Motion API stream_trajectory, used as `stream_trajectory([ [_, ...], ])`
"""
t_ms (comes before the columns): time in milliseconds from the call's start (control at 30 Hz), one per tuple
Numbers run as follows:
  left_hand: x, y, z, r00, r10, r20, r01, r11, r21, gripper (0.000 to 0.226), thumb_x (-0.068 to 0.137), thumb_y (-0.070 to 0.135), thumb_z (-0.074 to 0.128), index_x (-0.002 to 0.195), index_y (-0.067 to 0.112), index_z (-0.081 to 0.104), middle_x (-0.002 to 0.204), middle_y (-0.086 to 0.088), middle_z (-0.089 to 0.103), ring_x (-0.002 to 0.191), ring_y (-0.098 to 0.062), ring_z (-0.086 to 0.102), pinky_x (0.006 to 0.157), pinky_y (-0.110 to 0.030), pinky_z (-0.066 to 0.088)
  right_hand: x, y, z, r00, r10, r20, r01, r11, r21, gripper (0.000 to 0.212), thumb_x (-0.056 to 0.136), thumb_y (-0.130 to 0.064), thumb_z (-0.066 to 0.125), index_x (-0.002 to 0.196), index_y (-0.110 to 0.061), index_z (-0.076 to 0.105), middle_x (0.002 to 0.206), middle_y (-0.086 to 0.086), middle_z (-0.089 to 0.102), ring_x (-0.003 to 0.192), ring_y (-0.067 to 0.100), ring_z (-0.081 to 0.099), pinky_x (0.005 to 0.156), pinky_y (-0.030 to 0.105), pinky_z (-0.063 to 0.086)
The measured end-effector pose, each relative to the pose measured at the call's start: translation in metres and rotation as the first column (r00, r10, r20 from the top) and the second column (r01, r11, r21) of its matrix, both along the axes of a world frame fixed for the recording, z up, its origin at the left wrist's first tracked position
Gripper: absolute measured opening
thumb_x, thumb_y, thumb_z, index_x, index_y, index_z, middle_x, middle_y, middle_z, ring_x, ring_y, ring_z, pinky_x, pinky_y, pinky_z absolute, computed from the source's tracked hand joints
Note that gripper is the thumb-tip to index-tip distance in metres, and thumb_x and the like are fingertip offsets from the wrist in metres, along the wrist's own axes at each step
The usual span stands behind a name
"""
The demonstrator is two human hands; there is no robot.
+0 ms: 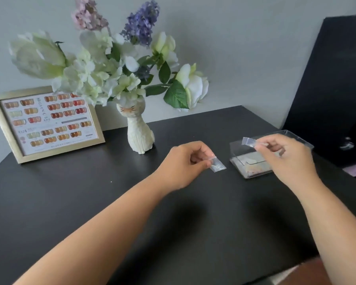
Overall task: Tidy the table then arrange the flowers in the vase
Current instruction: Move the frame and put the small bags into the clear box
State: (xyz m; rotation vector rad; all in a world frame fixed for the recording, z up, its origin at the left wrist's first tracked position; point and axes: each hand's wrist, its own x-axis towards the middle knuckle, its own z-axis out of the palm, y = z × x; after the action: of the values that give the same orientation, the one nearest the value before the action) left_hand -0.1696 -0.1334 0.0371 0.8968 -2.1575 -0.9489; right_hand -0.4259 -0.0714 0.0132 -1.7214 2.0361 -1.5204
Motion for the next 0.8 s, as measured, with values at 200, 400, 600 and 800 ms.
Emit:
stream_trajectory([
  [200, -0.08, -0.018, 0.003, 0.998, -0.011, -0.055, 0.01, 1.0, -0.009, 0.018, 0.089, 0.015, 0.067, 0.09, 0.031, 0.074, 0.091, 0.009, 0.074, 0.068, 0.002, 0.061, 0.069, -0.011, 0.048, -0.083, 0.0, 0.009, 0.981, -0.133, -0.142, 0.151, 0.981, 0.123, 0.019, 0.093, -0.021, 0.058, 0.103, -0.028, 0.073, 0.097, -0.006, 0.067, 0.081, 0.006, 0.057, 0.066, 0.013, 0.037],
  [400, -0.129, -0.025, -0.002, 0.996, 0.013, 0.085, -0.012, 1.0, -0.02, 0.024, 0.092, 0.018, 0.061, 0.107, 0.032, 0.074, 0.107, 0.014, 0.071, 0.091, 0.009, 0.063, 0.084, -0.012, 0.049, -0.112, -0.005, 0.006, 0.984, -0.045, -0.172, 0.099, 0.943, 0.316, 0.031, 0.091, -0.015, 0.055, 0.111, -0.035, 0.067, 0.096, -0.006, 0.068, 0.093, 0.015, 0.057, 0.08, 0.033, 0.046],
  [600, -0.147, -0.028, -0.007, 0.955, 0.143, 0.259, -0.132, 0.989, -0.06, 0.032, 0.088, 0.025, 0.057, 0.111, 0.042, 0.07, 0.106, 0.012, 0.072, 0.111, -0.014, 0.062, 0.102, -0.042, 0.044, -0.11, -0.013, 0.012, 0.982, -0.006, -0.187, 0.077, 0.924, 0.373, 0.024, 0.091, -0.019, 0.057, 0.104, -0.037, 0.066, 0.079, -0.016, 0.069, 0.102, 0.023, 0.058, 0.095, 0.052, 0.044],
  [800, -0.15, -0.033, -0.01, 0.929, 0.224, 0.293, -0.18, 0.969, -0.17, 0.027, 0.09, 0.032, 0.055, 0.11, 0.042, 0.069, 0.111, 0.016, 0.071, 0.118, -0.02, 0.047, 0.102, -0.042, 0.038, -0.104, -0.026, 0.009, 0.987, -0.085, -0.133, 0.129, 0.921, 0.369, 0.019, 0.092, -0.022, 0.057, 0.101, -0.035, 0.069, 0.086, -0.014, 0.071, 0.096, 0.018, 0.061, 0.093, 0.049, 0.044],
])
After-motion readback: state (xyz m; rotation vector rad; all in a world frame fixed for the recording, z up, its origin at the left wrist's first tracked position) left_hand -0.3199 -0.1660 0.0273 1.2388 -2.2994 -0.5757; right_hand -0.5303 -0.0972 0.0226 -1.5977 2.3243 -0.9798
